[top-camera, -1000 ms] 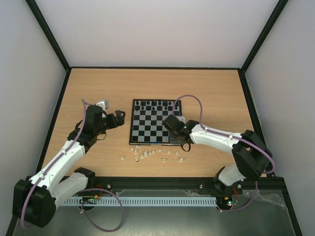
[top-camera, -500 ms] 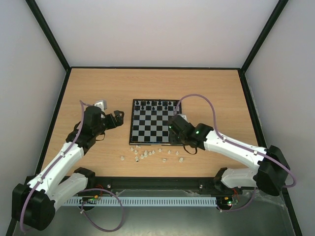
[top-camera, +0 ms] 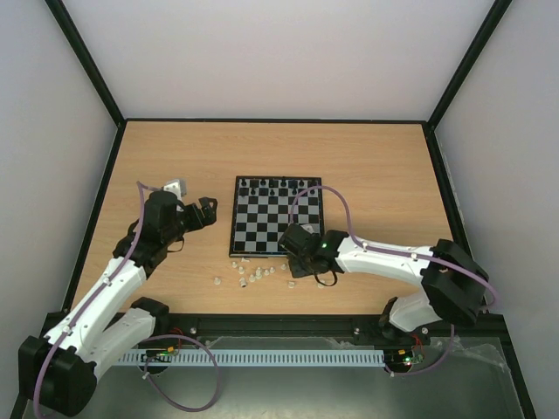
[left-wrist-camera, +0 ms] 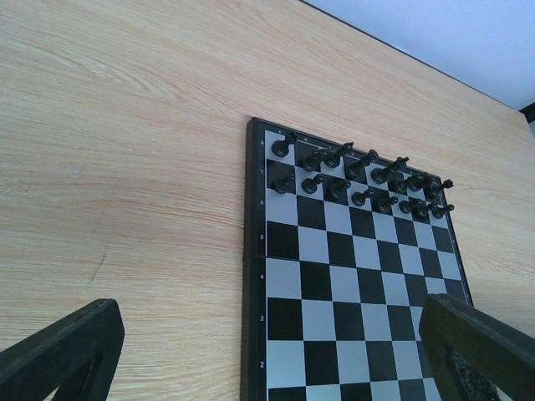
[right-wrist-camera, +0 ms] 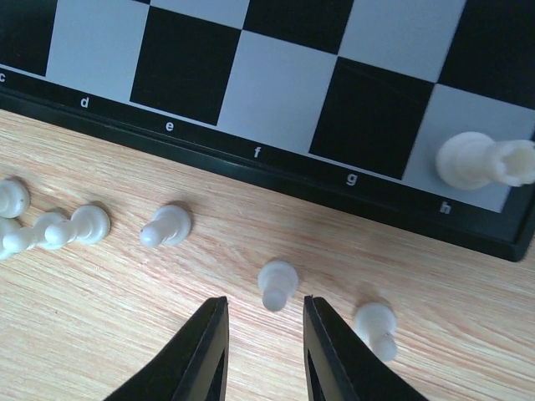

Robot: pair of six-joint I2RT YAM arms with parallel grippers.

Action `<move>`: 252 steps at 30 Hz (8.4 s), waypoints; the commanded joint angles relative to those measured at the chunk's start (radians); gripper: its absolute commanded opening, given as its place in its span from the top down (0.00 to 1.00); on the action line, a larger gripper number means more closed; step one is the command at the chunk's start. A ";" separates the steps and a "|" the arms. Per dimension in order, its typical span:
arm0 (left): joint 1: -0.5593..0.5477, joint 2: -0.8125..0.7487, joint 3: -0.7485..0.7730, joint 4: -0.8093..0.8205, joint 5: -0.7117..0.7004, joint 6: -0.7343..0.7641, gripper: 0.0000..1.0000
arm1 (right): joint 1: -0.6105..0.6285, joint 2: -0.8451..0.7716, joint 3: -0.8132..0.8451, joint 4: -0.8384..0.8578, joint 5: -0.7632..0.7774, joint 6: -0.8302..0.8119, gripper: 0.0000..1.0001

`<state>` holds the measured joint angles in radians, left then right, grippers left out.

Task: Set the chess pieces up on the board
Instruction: Pick up the chess piece at the center of the board, then place the chess piece on the chessboard, then pick up the chess piece at the center of the board, then place the chess piece on the chessboard, then pick up the chess piece at the center of the board.

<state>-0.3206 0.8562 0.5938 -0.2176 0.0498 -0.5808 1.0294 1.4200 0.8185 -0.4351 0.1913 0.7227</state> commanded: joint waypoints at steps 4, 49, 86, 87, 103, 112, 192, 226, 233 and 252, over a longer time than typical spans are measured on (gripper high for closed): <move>-0.004 -0.009 -0.008 -0.017 -0.014 -0.003 0.00 | 0.018 0.078 -0.002 0.025 -0.028 -0.003 0.75; -0.004 -0.009 -0.042 0.012 -0.018 0.004 0.00 | -0.284 0.156 0.207 -0.108 0.050 -0.205 0.92; -0.004 -0.009 -0.038 0.008 -0.026 0.000 0.00 | -0.325 0.081 0.217 -0.127 0.019 -0.232 0.59; -0.003 -0.011 -0.037 0.006 -0.027 0.000 0.00 | -0.321 0.051 0.213 -0.136 0.012 -0.230 0.58; -0.004 -0.028 -0.015 -0.016 -0.031 -0.008 0.00 | -0.101 -0.105 0.025 -0.222 0.026 -0.051 0.67; -0.004 -0.056 -0.016 -0.035 -0.036 -0.004 0.00 | -0.074 -0.036 -0.004 -0.185 0.006 -0.025 0.69; -0.004 -0.042 -0.051 0.002 -0.036 -0.011 0.01 | -0.283 0.319 0.329 -0.118 -0.004 -0.249 0.93; -0.002 -0.040 -0.039 -0.003 -0.036 -0.026 0.01 | -0.091 0.142 0.239 -0.116 -0.097 -0.197 0.65; -0.003 -0.064 -0.038 -0.019 -0.041 -0.030 0.00 | -0.036 0.196 0.204 -0.075 -0.106 -0.172 0.69; -0.002 -0.094 -0.046 -0.036 -0.042 -0.032 0.01 | 0.010 0.298 0.210 -0.047 -0.095 -0.149 0.82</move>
<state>-0.3206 0.7773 0.5545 -0.2329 0.0147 -0.6102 1.0313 1.6974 1.0336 -0.4564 0.0837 0.5610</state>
